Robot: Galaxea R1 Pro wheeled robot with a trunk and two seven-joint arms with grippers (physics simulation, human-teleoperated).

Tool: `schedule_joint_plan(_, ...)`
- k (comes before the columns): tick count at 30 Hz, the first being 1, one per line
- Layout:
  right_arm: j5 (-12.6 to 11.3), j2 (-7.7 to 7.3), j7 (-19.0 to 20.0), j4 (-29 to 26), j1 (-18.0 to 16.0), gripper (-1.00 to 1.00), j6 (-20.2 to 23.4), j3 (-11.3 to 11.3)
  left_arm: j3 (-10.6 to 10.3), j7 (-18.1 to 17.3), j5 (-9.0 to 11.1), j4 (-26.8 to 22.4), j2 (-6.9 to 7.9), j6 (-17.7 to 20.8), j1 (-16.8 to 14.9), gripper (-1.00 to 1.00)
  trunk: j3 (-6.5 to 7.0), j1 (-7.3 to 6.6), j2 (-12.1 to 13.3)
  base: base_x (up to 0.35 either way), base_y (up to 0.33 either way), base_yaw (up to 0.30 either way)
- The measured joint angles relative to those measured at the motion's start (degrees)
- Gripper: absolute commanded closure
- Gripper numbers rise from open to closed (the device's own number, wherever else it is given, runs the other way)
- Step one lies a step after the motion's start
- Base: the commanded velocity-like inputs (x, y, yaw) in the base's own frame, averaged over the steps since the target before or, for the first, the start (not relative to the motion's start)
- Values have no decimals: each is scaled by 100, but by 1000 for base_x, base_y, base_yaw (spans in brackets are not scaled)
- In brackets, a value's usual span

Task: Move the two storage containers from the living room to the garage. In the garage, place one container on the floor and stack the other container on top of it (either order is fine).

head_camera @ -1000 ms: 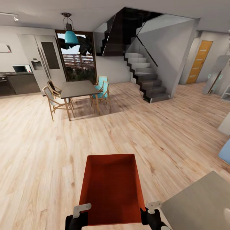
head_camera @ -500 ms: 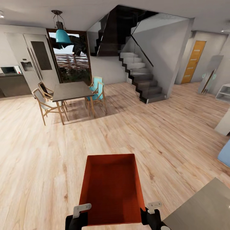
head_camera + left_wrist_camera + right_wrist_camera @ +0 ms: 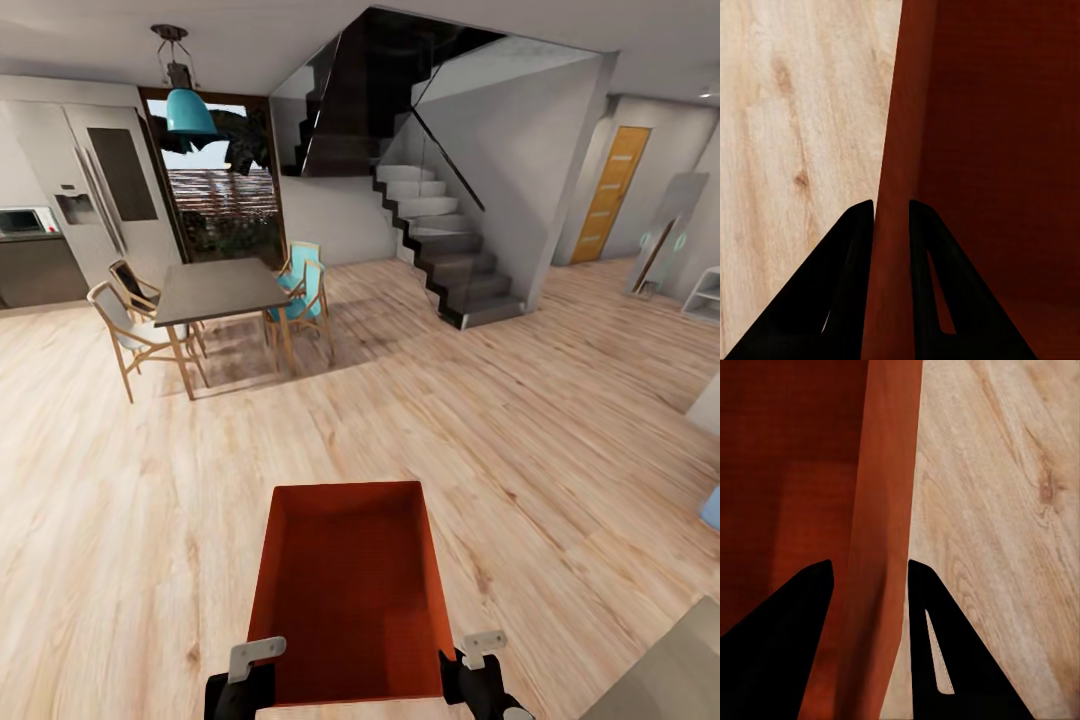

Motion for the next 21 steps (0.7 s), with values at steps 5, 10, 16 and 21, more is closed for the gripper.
schedule_joint_plan(5,-2,-2,1,0,1,100,0,0,-2,0,-2,0,-1,2,0,100,0,0,0,322,0,0)
schedule_joint_plan(10,-6,-8,5,0,-1,100,3,2,1,2,-13,-2,-8,9,-1,100,0,0,0,315,76,-113)
schedule_joint_plan(16,-8,-4,4,0,2,100,7,2,-3,1,-2,-1,-2,10,0,100,0,1,0,276,190,-53)
schedule_joint_plan(21,-8,-5,3,1,1,100,7,4,-5,8,2,-1,-2,10,0,100,0,1,0,264,206,-2)
